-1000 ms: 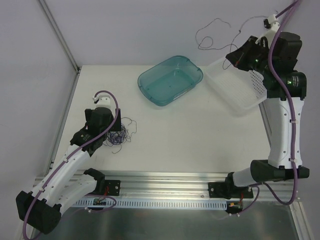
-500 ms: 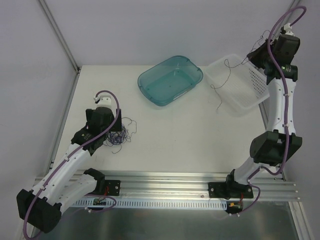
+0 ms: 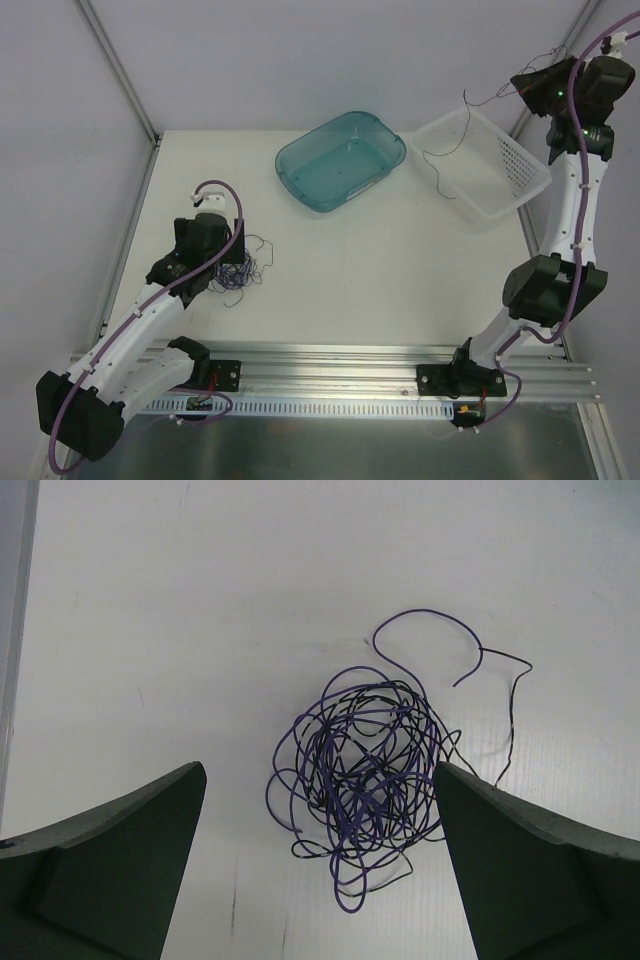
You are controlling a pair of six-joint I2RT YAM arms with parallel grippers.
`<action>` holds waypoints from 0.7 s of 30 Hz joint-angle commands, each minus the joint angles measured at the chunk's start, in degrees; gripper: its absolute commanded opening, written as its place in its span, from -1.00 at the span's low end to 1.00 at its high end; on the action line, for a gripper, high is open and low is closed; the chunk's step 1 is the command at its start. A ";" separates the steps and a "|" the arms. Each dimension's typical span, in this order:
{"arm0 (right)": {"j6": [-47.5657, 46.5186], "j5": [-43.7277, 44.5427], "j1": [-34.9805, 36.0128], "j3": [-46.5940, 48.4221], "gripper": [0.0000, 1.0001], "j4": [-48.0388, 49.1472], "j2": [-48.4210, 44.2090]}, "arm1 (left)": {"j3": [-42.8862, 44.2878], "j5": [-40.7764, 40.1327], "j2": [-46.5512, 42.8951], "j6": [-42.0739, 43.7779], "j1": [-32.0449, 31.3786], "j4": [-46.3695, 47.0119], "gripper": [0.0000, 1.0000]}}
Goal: Untangle the cables
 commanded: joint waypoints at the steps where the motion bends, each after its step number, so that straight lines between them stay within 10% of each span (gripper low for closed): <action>1: 5.61 -0.90 -1.85 4.14 -0.99 7.94 -2.35 | 0.10 0.33 0.04 0.60 0.74 0.96 0.98; 11: 7.65 -1.42 -3.70 3.80 -0.99 10.23 1.17 | 0.19 0.24 1.09 0.68 0.74 0.88 0.98; 21: 3.33 2.89 -3.70 -16.68 -0.98 14.18 4.94 | 0.19 0.33 1.71 0.60 0.74 0.88 0.98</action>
